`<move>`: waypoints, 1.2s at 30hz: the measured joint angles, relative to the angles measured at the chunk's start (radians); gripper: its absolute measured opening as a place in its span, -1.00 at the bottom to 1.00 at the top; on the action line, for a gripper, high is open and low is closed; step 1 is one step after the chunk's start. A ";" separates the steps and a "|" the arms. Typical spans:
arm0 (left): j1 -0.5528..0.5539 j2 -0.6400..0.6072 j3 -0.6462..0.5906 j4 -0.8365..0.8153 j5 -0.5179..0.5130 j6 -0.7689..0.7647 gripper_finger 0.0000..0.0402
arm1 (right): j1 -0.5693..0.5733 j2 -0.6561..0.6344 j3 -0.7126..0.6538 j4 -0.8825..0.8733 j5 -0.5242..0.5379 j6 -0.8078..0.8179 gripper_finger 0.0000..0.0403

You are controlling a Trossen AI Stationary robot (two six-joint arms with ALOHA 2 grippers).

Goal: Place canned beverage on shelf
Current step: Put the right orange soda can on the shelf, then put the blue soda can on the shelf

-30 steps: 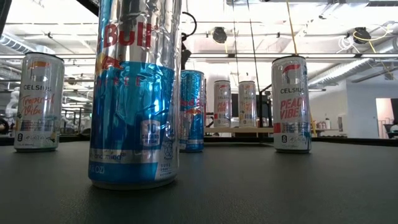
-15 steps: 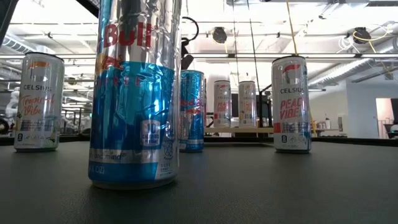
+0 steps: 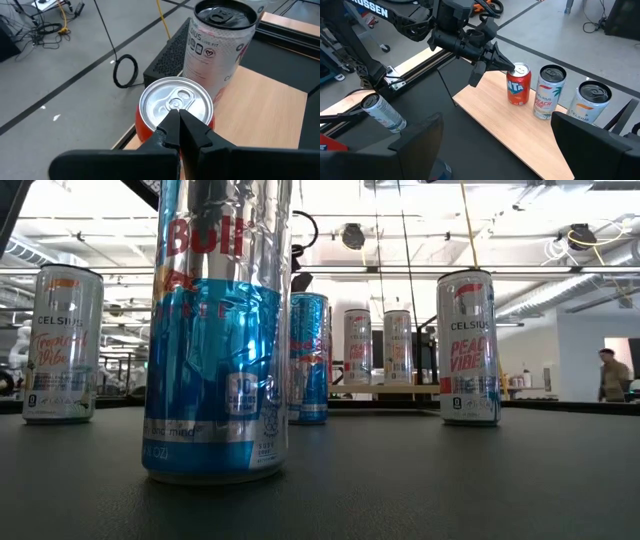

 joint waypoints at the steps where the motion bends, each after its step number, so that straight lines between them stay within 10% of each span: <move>1: 0.002 0.000 0.000 0.001 0.000 0.000 -1.00 | 0.000 0.000 0.000 0.000 0.000 0.000 0.76; 24: -0.024 -0.228 0.159 -0.288 0.080 -0.023 -1.00 | 0.027 -0.014 -0.104 -0.104 -0.133 0.126 0.76; 36: -0.274 -0.453 0.159 -0.652 -0.129 -0.171 -0.63 | 0.108 -0.023 -0.299 0.323 -0.435 -0.054 0.76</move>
